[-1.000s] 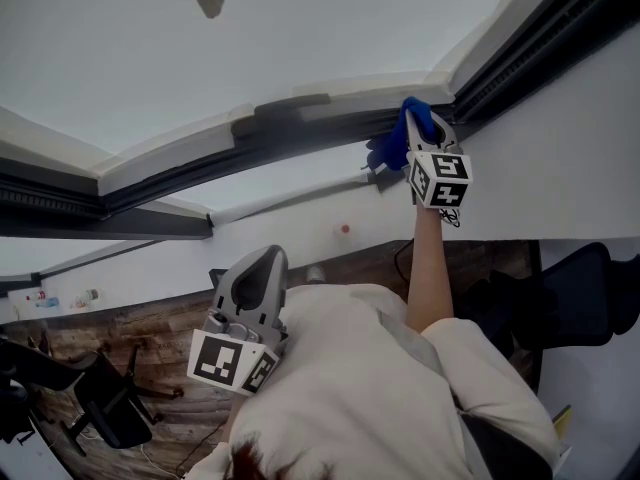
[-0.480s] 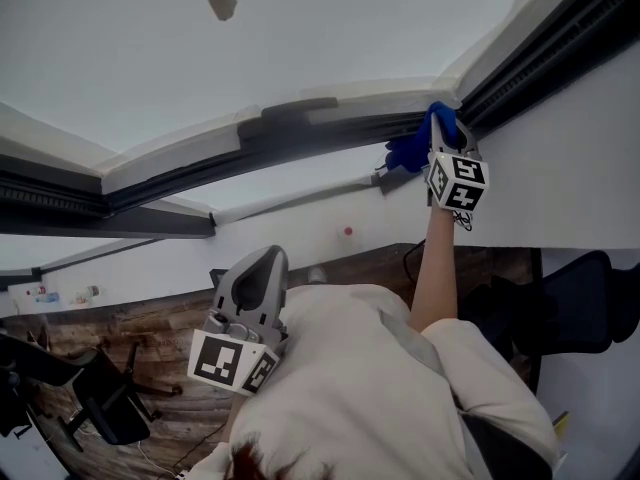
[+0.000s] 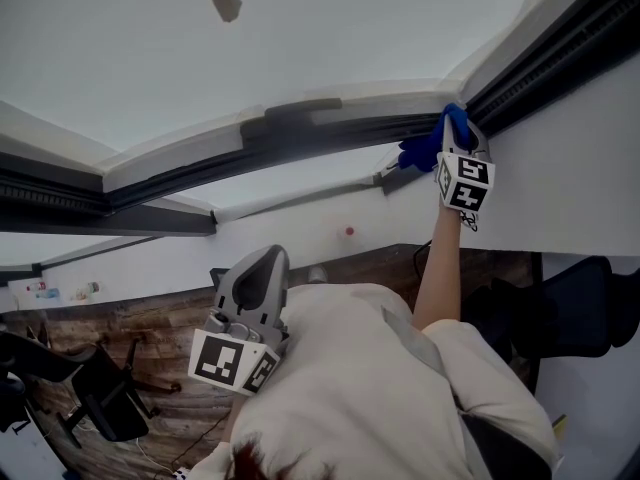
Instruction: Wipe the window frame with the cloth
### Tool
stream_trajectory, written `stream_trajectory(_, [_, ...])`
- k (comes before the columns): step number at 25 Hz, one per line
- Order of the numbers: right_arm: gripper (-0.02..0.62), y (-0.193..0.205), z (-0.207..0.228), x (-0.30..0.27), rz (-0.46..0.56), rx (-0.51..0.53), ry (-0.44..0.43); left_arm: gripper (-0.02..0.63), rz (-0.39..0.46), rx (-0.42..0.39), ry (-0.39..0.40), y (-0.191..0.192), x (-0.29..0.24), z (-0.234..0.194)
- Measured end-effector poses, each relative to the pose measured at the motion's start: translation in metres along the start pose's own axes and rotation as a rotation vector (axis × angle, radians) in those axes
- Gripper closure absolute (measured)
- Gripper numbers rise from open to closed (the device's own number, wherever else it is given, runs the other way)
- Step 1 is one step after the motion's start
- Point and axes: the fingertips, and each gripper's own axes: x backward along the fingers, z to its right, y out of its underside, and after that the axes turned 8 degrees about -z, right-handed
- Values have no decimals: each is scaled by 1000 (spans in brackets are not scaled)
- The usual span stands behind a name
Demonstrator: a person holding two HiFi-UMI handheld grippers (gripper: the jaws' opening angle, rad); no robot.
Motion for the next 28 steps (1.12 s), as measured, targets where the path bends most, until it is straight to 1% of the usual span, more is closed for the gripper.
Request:
stream_trajectory(5, [547,1,6,1,-16,38,35,597,3,1,-7,-1,3,-2])
stream_trajectory(9, [548,4,11,1,-24,18,46,597,6,-1,-10,-2,6,-3])
stream_trajectory(13, [548,4,14,-1,-42,22,61,597,13,0,-11,-2,10,-5])
stream_trajectory(16, [546,1,8,2,-46,7,63,597,14,3,-11,-1,14,-7])
stream_trajectory(17, [547,-2,-1,5,-32,-8,39,597,14,4,-11,-1,16,-8])
stream_trajectory(18, [547,-6,-14,9,-9,-24,-2,597,14,4,-10,0,17,-8])
stream_trajectory(21, [546,-21,-85,29,74,-23,-189,597,11,1,-1,0,20,-8])
stream_trajectory(23, [546,-31,-144,46,116,3,-333,597,12,-6,8,-1,23,-7])
stream_trajectory(25, [546,-40,-202,62,135,36,-470,597,15,-13,15,-1,27,-6])
stream_trajectory(28, [546,-49,-275,79,138,128,-624,597,17,-13,11,0,37,-8])
